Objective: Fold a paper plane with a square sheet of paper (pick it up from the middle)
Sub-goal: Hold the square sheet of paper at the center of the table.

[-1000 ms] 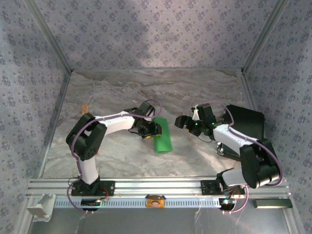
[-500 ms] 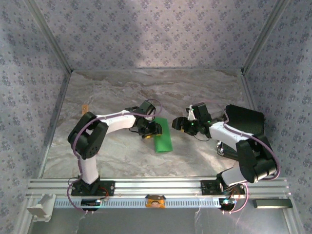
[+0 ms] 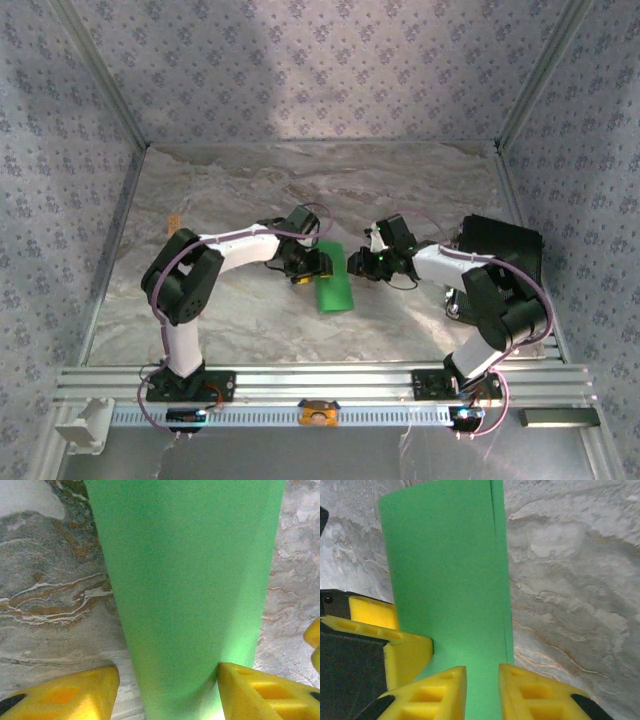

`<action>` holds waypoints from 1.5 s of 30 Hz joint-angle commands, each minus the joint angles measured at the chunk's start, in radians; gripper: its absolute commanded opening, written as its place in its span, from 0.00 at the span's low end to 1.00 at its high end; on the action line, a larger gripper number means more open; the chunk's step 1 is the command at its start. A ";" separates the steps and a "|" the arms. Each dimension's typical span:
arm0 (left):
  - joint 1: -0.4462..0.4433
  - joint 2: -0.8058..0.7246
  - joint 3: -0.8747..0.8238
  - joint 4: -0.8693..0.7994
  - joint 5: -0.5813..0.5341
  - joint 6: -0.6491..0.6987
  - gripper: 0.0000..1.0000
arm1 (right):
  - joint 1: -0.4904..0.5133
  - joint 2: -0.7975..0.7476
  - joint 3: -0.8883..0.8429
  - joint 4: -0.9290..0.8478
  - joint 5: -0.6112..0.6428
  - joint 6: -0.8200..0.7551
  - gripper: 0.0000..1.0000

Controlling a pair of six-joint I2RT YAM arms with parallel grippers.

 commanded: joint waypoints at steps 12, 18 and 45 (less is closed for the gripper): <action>-0.031 0.069 -0.002 -0.036 -0.047 0.016 0.57 | 0.046 0.156 0.054 -0.013 0.017 0.077 0.12; -0.034 -0.050 -0.013 -0.025 -0.135 -0.012 0.67 | 0.073 0.138 0.008 -0.015 0.081 0.178 0.10; 0.051 -0.133 -0.231 0.382 0.099 -0.136 0.58 | 0.096 0.084 -0.048 0.061 0.130 0.270 0.10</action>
